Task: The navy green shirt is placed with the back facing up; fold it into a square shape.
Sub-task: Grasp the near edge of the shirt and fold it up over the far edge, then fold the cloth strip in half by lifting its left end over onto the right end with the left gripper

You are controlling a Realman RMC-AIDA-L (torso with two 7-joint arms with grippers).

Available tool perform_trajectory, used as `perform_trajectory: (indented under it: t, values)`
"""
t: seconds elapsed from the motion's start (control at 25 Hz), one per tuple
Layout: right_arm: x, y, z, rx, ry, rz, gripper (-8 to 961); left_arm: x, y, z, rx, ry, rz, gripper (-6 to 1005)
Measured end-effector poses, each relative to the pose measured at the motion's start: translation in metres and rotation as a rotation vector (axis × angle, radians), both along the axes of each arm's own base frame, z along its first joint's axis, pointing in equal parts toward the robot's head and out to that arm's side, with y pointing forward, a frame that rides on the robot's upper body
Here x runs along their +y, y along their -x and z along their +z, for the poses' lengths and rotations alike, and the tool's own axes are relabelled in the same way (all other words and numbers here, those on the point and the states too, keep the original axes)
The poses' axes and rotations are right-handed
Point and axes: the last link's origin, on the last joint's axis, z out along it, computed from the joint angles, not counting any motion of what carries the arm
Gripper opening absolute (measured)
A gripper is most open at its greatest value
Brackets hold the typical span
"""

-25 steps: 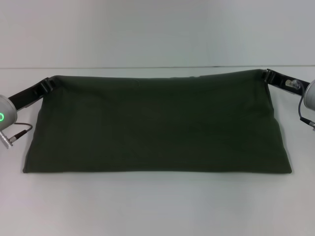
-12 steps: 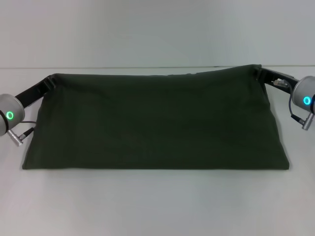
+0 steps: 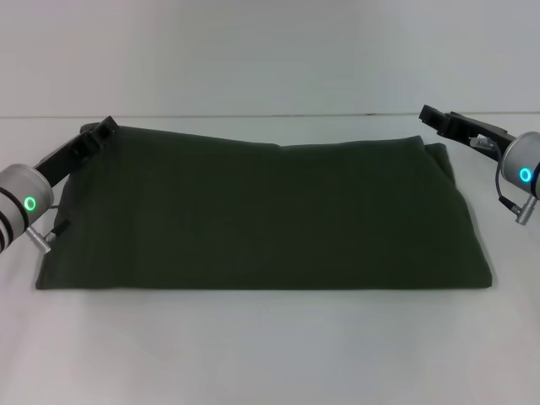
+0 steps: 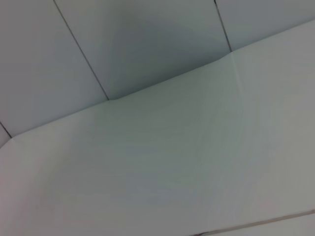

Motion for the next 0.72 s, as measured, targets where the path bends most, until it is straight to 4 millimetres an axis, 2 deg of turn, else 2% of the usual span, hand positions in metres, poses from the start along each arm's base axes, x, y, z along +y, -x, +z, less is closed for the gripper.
perform_trajectory:
  t: [0.16, 0.36, 0.56, 0.72]
  values:
    - [-0.003, -0.003, 0.002, 0.018, -0.005, 0.0, 546, -0.002, 0.005, 0.003, 0.007, -0.006, 0.009, 323]
    - [-0.007, -0.004, 0.003, 0.044, -0.005, 0.025, 654, -0.001, 0.011, 0.006, 0.031, -0.007, 0.042, 556]
    - [-0.009, -0.005, 0.003, 0.05, -0.003, 0.033, 839, -0.003, 0.017, 0.01, 0.049, -0.019, 0.061, 794]
    - [-0.015, 0.004, 0.002, 0.03, 0.035, 0.151, 917, -0.008, 0.019, 0.018, 0.035, -0.031, 0.03, 899]
